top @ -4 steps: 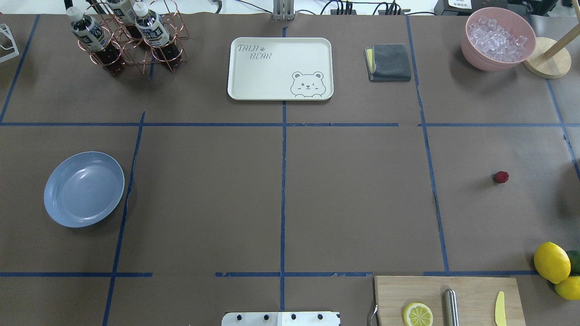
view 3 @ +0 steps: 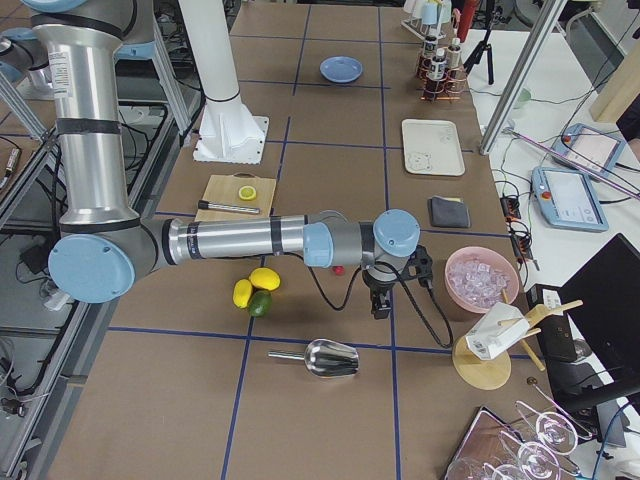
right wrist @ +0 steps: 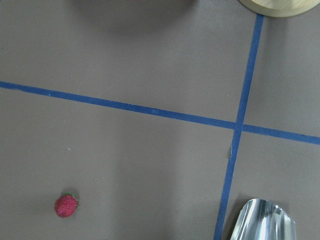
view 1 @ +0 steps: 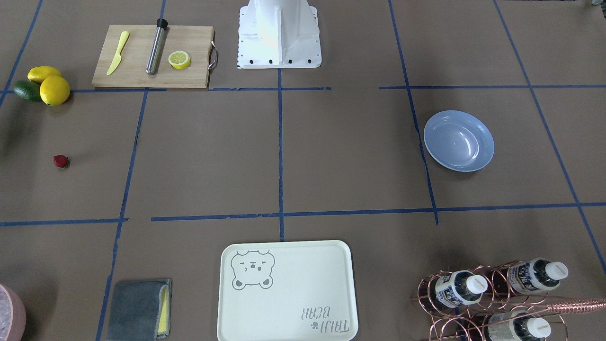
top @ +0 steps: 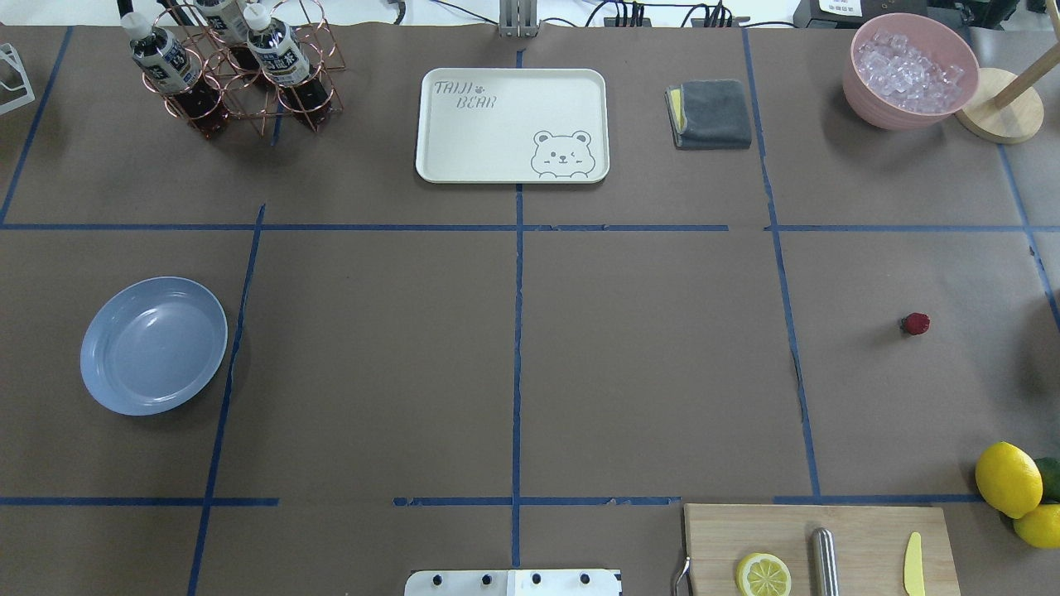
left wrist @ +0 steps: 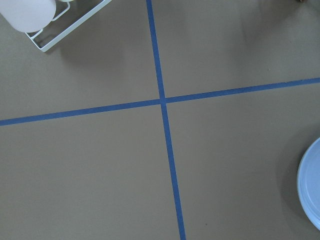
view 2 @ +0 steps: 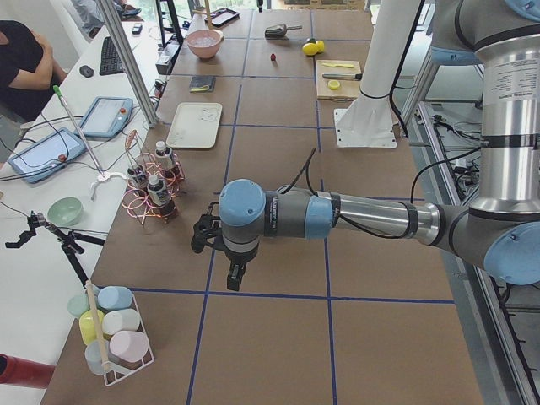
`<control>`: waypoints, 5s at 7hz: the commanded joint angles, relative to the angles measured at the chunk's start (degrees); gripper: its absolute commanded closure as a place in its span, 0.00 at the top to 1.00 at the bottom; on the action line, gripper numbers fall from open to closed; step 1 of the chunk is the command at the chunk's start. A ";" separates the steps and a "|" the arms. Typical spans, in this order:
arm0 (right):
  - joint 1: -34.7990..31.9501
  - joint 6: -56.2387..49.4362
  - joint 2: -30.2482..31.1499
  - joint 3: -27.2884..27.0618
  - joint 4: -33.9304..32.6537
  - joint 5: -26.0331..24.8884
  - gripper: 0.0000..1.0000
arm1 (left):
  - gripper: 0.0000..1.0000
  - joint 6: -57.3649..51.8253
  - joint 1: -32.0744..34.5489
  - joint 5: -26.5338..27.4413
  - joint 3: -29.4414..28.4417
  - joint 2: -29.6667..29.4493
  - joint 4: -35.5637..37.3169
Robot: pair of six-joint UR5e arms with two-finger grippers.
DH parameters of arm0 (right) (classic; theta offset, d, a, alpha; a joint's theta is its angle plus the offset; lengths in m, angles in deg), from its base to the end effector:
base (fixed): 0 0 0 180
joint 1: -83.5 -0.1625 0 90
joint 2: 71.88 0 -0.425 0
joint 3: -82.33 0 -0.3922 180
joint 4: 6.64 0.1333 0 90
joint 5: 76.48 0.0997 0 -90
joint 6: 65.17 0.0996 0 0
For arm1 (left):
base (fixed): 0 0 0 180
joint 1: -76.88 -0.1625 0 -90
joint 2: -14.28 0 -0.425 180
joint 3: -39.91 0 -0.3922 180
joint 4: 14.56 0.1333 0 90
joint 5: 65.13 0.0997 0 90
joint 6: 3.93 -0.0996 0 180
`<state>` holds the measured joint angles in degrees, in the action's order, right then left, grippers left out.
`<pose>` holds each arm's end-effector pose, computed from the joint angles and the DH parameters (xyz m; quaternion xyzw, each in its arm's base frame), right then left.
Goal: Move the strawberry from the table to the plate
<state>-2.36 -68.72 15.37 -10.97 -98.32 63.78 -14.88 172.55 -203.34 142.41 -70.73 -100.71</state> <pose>0.0194 -0.5174 0.6016 0.0323 -0.4245 -0.0768 0.9016 -0.1038 -0.4475 0.5945 0.0878 0.3997 0.0551 0.9108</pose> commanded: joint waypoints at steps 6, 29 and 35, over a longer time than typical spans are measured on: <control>0.00 0.39 1.35 1.72 4.41 0.28 1.00 | 1.00 4.76 -13.18 -6.71 -2.47 0.56 -8.92; 0.96 0.66 1.79 -0.13 4.59 4.07 1.00 | 0.00 94.71 -62.34 13.31 -15.28 -35.02 -43.67; 4.30 1.18 1.71 -2.07 4.59 -0.60 1.00 | 0.15 94.54 -64.11 15.78 -17.07 -36.01 -44.02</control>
<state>1.42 -67.84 17.07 -13.00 -93.73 62.96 79.80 108.48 -187.65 125.39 -106.83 -144.67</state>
